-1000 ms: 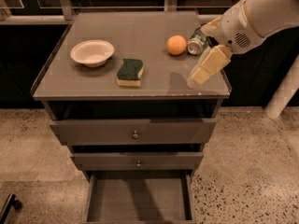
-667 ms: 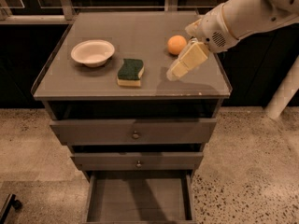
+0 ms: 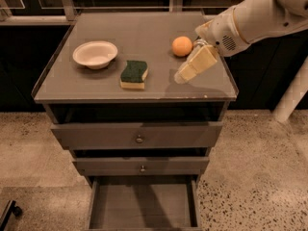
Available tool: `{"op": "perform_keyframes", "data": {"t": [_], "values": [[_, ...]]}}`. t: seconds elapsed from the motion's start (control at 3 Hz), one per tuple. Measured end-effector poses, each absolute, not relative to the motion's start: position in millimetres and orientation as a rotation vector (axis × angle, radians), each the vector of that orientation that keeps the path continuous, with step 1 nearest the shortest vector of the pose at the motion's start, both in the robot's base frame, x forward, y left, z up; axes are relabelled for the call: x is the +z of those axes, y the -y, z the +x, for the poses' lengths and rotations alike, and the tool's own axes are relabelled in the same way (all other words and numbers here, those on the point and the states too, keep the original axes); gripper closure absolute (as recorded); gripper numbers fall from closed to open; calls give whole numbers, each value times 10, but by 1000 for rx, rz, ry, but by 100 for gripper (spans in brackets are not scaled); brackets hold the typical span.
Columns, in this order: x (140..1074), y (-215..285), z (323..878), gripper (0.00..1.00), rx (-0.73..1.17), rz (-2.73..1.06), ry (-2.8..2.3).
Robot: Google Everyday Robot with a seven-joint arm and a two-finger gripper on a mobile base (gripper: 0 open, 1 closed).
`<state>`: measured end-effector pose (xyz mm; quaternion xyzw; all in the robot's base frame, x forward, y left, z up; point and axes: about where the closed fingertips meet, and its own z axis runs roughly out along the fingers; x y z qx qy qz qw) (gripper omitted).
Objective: Place sponge into bottom drawer
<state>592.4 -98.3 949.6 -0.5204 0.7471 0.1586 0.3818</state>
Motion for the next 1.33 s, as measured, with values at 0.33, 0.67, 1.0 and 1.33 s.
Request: {"op": "perform_keyframes", "data": {"t": [0.33, 0.67, 1.0, 1.33], "values": [[9404, 923, 6127, 0, 393, -1342, -1860], [9261, 746, 6421, 0, 431, -1350, -1821], [9088, 561, 6589, 0, 494, -1334, -1818], [8906, 388, 6678, 0, 571, -1322, -1848]]}}
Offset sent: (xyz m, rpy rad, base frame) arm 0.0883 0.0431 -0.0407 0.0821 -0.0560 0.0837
